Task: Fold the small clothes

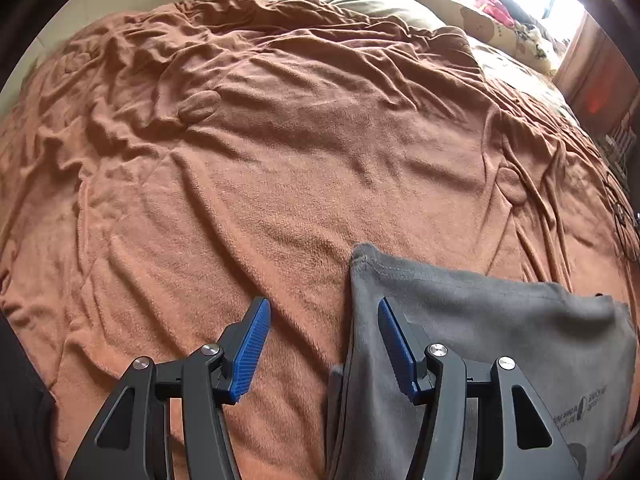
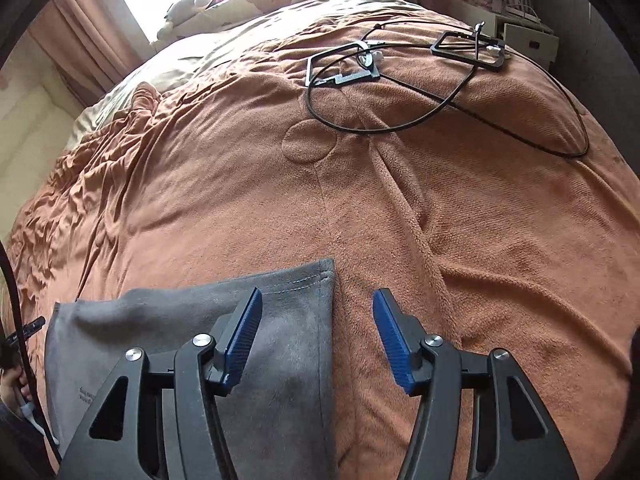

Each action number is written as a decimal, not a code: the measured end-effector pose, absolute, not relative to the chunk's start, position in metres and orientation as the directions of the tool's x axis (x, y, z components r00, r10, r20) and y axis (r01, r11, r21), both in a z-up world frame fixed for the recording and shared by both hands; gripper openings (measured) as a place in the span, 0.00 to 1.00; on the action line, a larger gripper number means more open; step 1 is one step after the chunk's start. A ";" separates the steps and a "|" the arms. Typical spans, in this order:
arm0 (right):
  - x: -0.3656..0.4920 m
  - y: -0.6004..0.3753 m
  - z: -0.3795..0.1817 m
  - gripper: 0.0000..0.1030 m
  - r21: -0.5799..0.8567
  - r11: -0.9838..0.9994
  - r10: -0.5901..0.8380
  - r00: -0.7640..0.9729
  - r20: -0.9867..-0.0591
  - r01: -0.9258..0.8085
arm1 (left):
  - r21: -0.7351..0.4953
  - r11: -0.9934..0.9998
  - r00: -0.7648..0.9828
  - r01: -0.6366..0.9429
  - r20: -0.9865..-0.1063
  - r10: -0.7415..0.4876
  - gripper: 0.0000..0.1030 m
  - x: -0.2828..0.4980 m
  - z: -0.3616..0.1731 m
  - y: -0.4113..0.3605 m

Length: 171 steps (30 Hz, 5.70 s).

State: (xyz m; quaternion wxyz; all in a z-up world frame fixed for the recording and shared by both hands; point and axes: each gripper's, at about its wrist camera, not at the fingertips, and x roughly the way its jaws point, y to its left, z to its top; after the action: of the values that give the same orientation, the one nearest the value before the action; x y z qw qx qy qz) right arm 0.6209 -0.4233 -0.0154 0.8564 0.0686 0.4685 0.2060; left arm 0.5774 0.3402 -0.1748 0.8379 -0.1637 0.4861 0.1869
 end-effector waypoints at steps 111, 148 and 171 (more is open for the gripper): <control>0.361 -0.580 -0.084 0.42 0.753 0.658 0.708 0.355 -0.610 -0.018 | -0.715 0.460 0.676 -0.527 -0.681 -0.283 0.45 0.278 -0.227 0.259; 0.369 -0.562 -0.083 0.06 0.683 0.729 0.631 0.429 -0.646 -0.044 | -0.564 0.593 0.645 -0.574 -0.758 -0.096 0.20 0.302 -0.225 0.266; 0.330 -0.583 -0.024 0.02 0.668 0.723 0.664 0.439 -0.605 -0.174 | -0.557 0.663 0.701 -0.500 -0.710 -0.068 0.06 0.268 -0.142 0.257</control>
State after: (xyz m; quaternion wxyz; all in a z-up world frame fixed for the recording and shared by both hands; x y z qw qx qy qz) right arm 0.3297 -0.5831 -0.0243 0.8056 0.2660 0.4611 0.2601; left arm 0.2681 0.2568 -0.1421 0.8359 -0.3897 0.3643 0.1292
